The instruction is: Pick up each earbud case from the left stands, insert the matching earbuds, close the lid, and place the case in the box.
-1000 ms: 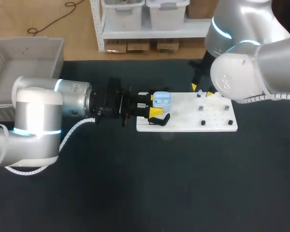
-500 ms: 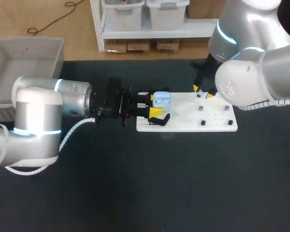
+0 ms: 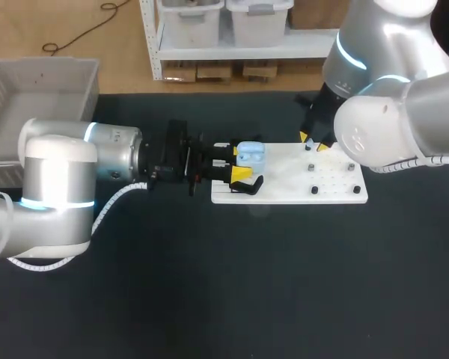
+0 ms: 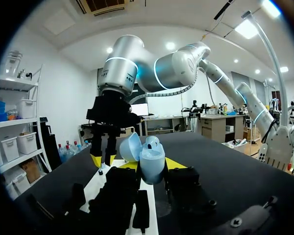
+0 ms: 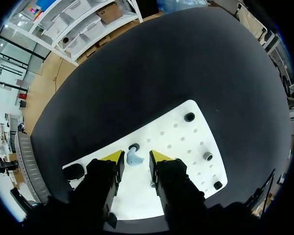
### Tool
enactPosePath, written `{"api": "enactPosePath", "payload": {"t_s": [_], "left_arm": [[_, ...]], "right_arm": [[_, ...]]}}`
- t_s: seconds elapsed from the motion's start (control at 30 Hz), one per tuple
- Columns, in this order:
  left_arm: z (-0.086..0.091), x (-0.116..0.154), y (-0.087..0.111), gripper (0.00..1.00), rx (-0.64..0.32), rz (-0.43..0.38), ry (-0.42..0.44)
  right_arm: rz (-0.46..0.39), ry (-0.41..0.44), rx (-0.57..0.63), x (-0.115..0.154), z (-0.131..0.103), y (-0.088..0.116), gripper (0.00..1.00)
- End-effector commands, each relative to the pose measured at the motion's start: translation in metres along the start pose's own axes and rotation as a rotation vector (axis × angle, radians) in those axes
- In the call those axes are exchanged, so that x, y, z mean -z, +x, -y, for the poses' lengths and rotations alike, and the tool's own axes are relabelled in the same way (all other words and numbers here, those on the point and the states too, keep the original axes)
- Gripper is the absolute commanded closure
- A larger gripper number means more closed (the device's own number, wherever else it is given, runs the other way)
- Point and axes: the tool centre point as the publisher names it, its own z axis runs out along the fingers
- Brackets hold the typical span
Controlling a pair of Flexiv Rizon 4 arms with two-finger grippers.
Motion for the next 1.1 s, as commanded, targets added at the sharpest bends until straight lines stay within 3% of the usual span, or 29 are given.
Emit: {"api": "enactPosePath", "payload": {"t_s": [0.03,0.87,1.1], "left_arm": [[0.0005,-0.0002,0.0001,1.0,-0.001,-0.001,-0.002],[0.0005,-0.0002,0.0001,1.0,-0.001,-0.001,-0.002],[0.0005,-0.0002,0.0001,1.0,-0.001,-0.001,-0.002]], "right_arm": [[0.0,0.001,0.003,0.0,-0.0007,0.0004,0.68],[-0.016,0.001,0.009,-0.0052,-0.0042,-0.0028,0.72],[-0.024,0.002,0.01,-0.0075,-0.0041,-0.0032,0.82]]}}
